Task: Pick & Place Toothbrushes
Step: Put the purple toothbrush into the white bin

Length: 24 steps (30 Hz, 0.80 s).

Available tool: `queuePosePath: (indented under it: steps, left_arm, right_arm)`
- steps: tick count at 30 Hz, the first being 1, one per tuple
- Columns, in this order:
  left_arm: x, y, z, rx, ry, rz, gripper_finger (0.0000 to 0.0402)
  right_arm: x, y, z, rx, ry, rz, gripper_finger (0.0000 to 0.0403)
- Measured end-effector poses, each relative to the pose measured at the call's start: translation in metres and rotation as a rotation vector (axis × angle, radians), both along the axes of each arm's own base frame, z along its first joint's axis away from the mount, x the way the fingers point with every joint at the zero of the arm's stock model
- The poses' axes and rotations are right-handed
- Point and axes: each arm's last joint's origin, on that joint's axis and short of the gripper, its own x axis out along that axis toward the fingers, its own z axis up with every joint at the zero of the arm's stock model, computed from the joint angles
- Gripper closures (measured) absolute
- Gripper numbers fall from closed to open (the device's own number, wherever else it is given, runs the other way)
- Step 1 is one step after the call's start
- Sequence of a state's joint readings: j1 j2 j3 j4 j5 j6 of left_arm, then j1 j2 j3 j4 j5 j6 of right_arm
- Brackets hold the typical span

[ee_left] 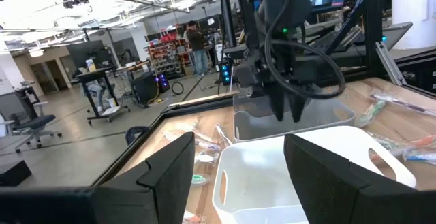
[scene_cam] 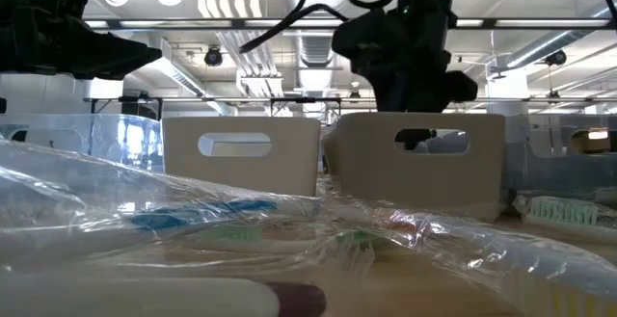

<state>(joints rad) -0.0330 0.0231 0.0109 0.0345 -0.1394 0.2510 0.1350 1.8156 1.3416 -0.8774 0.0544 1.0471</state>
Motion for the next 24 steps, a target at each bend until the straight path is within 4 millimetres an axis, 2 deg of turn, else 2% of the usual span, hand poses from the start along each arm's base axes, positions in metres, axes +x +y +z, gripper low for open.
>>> queuePosePath:
  steps: [7,17,24]
  left_arm:
    - [0.000,0.000,0.000,0.000,-0.001,0.000,0.0170]
    - [0.000,0.000,0.000,0.000,-0.001,0.000,0.0170]
    - [0.000,0.000,0.000,0.000,-0.001,-0.001,0.0170]
  right_arm:
    - [-0.010,0.005,0.021,-0.023,-0.029,0.014,0.0278]
    - [-0.042,0.012,0.039,-0.145,0.085,-0.016,0.0386]
    - [-0.063,0.016,0.042,-0.185,0.202,-0.109,0.0393]
